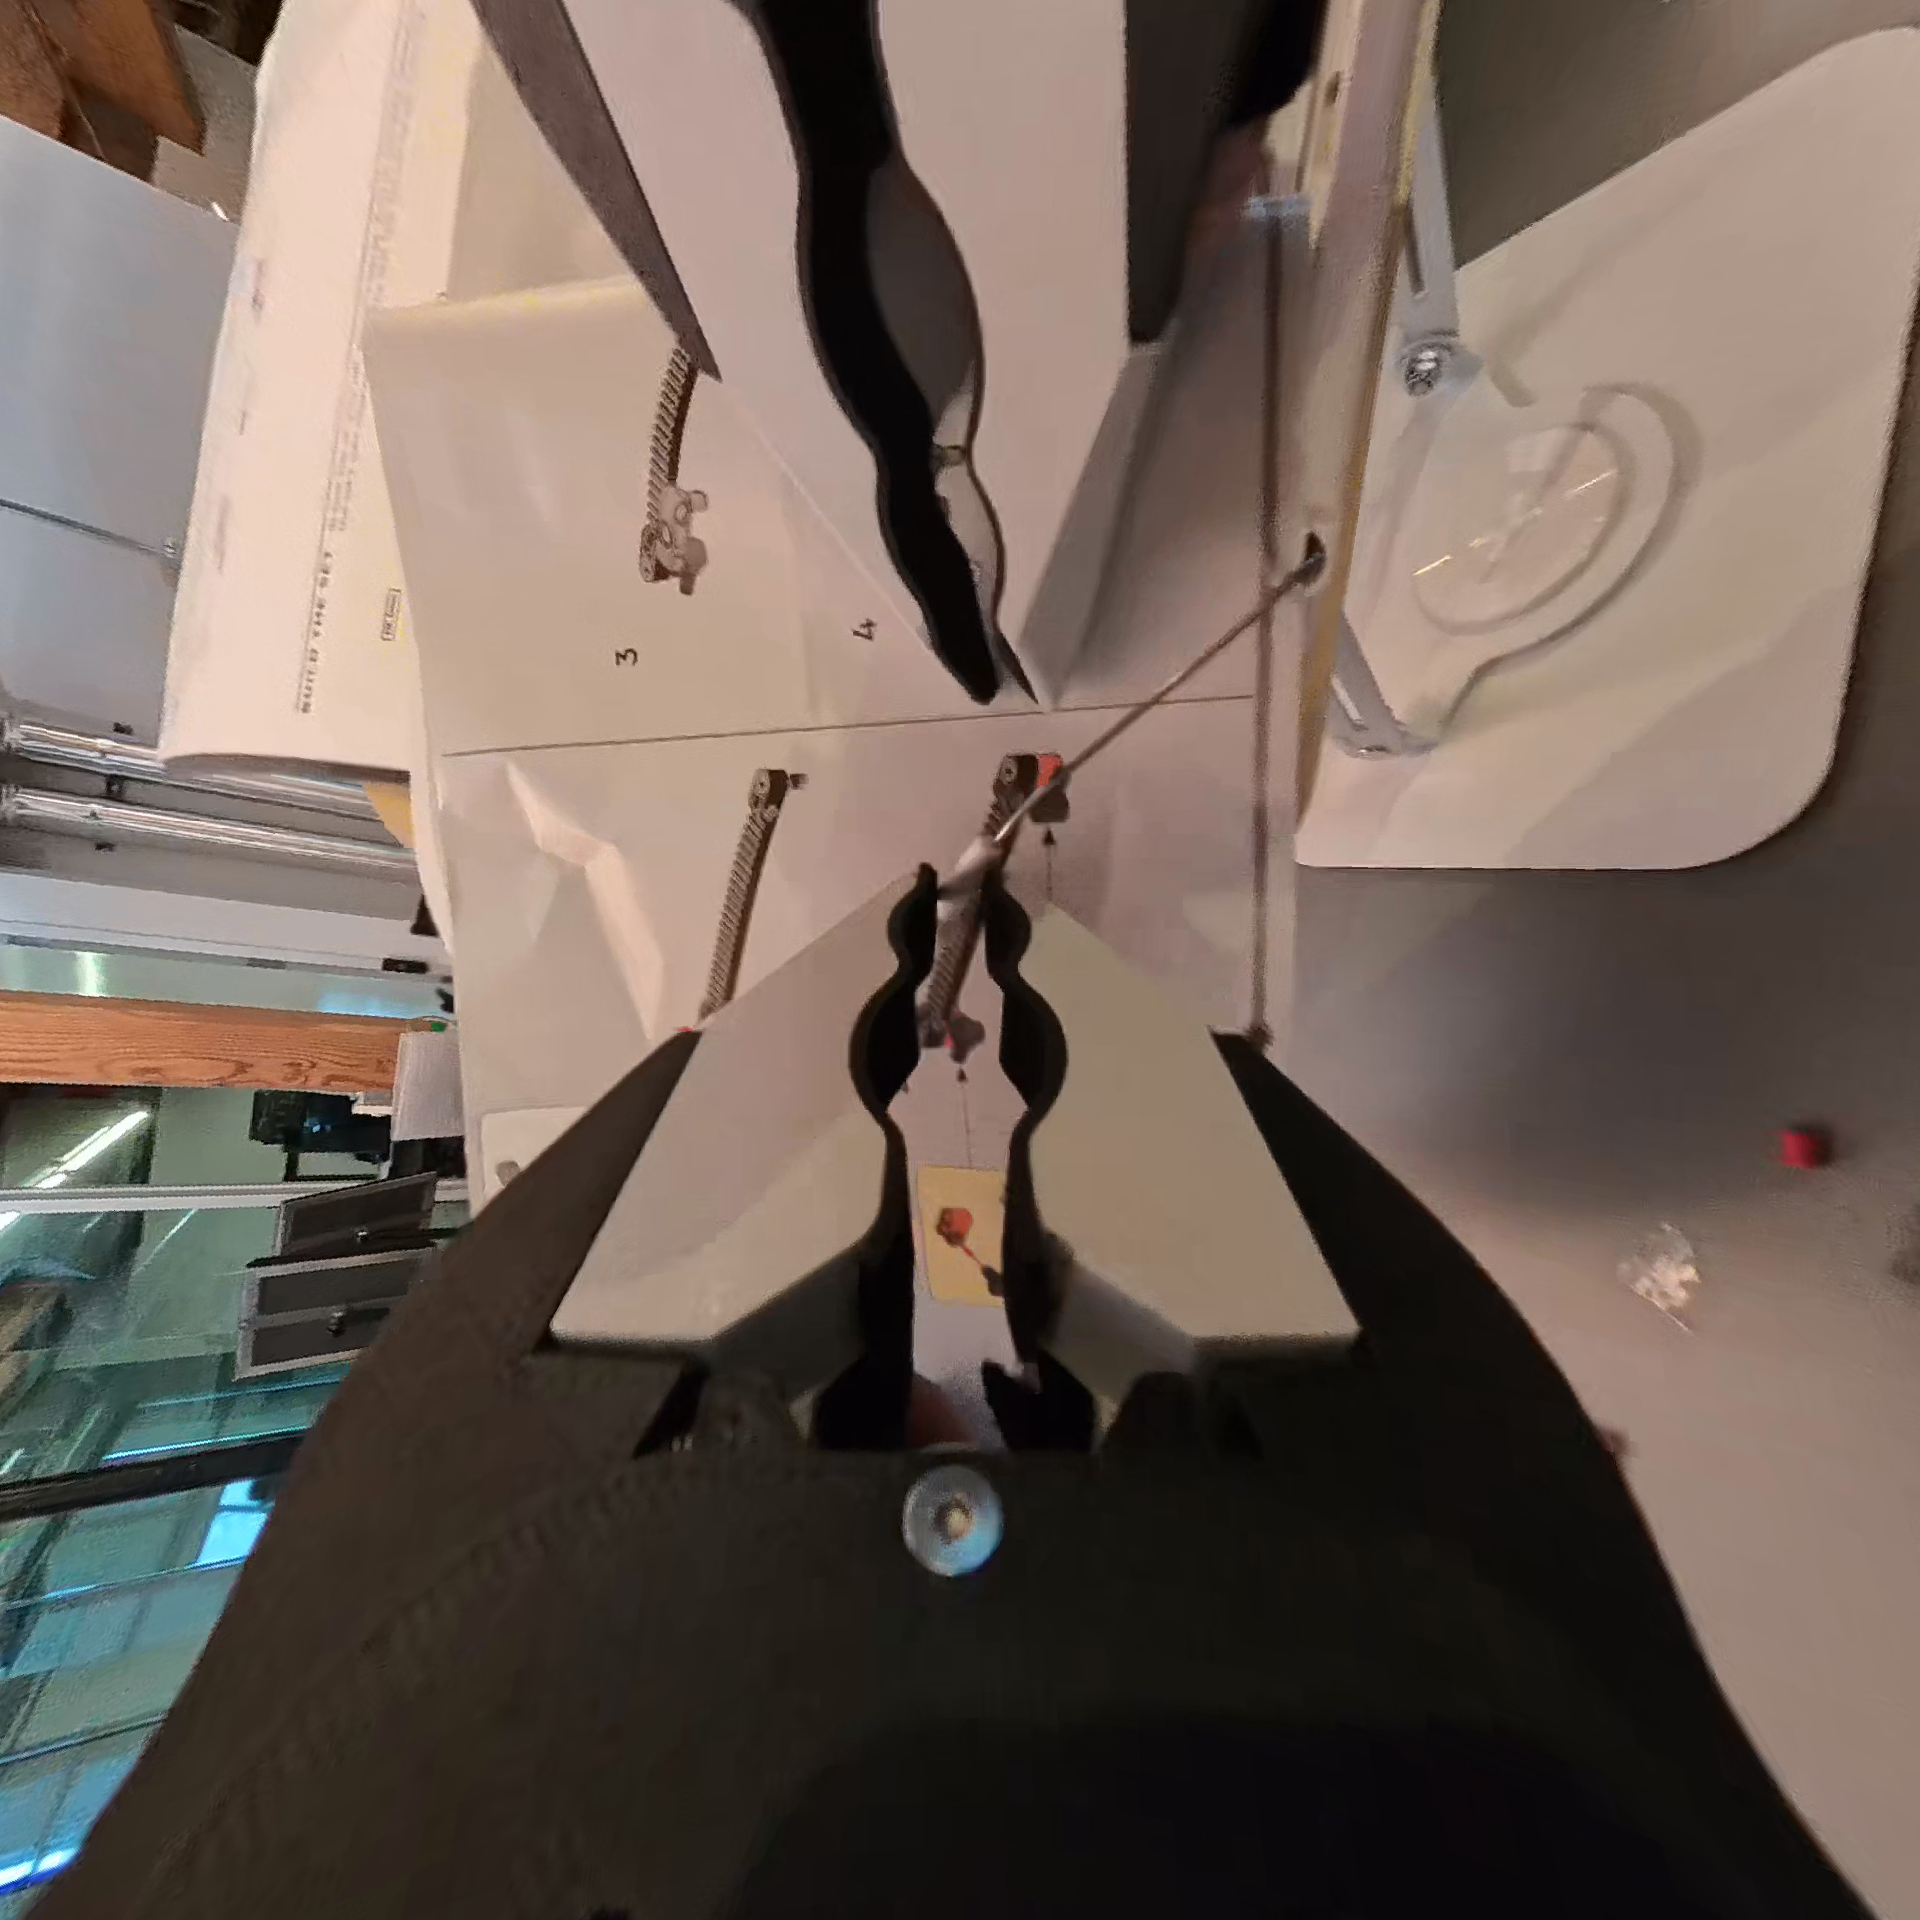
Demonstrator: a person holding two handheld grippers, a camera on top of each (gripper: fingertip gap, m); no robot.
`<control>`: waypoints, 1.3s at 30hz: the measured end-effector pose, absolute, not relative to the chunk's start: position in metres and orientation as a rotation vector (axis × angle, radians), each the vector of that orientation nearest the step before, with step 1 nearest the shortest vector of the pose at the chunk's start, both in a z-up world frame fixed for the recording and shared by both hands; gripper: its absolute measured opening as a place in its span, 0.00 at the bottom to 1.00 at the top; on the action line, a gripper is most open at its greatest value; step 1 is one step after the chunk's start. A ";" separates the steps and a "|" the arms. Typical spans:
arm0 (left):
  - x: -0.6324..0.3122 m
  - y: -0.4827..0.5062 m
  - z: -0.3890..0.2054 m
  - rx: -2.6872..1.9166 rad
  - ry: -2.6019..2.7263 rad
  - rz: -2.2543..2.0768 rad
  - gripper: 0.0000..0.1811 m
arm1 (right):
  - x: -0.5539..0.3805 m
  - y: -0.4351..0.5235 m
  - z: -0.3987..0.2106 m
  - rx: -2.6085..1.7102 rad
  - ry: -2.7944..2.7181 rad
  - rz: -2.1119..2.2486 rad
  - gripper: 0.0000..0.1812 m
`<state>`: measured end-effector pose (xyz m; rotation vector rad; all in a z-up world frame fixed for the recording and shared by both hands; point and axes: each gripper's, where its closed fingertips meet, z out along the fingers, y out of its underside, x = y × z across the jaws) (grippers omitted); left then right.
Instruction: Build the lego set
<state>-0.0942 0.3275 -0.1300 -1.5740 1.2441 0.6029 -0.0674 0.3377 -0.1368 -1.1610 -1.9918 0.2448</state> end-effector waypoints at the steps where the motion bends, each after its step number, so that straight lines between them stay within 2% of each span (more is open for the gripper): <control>1: -0.093 0.332 -0.129 -1.568 1.246 0.615 0.03 | -0.067 0.337 -0.136 -1.173 -1.985 0.269 0.05; 3: -0.089 0.340 -0.124 -1.545 1.241 0.613 0.03 | -0.067 0.334 -0.135 -1.201 -1.964 0.334 0.08; 8: -0.076 0.354 -0.110 -1.484 1.267 0.646 0.00 | -0.060 0.341 -0.128 -1.242 -1.889 0.395 0.03; 9: -0.076 0.356 -0.104 -1.465 1.242 0.641 0.00 | -0.056 0.341 -0.125 -1.247 -1.879 0.423 0.11; 10: -0.076 0.356 -0.098 -1.463 1.226 0.629 0.00 | -0.052 0.340 -0.120 -1.253 -1.855 0.456 0.16; 14: -0.073 0.358 -0.099 -1.459 1.246 0.648 0.00 | -0.038 0.342 -0.106 -1.265 -1.762 0.482 0.17; 18: -0.092 0.347 -0.093 -1.488 1.088 0.596 0.00 | -0.048 0.324 -0.119 -1.275 -1.745 0.428 0.17; 20: -0.129 0.340 -0.083 -1.538 0.867 0.550 0.07 | -0.056 0.325 -0.128 -1.319 -1.691 0.362 0.18; 23: -0.186 0.334 -0.098 -1.690 0.544 0.382 0.24 | -0.062 0.335 -0.132 -1.352 -1.583 0.279 0.19; 26: -0.207 0.336 -0.124 -1.792 0.212 -0.077 0.39 | -0.066 0.339 -0.132 -1.366 -1.511 0.239 0.11; 28: -0.204 0.340 -0.137 -1.805 0.114 -0.359 0.42 | -0.068 0.340 -0.134 -1.359 -1.506 0.206 0.07; 30: -0.191 0.342 -0.145 -1.806 0.109 -0.558 0.38 | -0.069 0.340 -0.135 -1.360 -1.503 0.205 0.03; 33: -0.191 0.344 -0.148 -1.793 0.111 -0.549 0.23 | -0.072 0.337 -0.135 -1.343 -1.514 0.237 0.02; 36: -0.196 0.341 -0.145 -1.764 0.119 -0.479 0.02 | -0.073 0.336 -0.135 -1.342 -1.491 0.289 0.01; 39: -0.198 0.337 -0.144 -1.749 0.118 -0.506 0.00 | -0.073 0.335 -0.134 -1.366 -1.454 0.353 0.01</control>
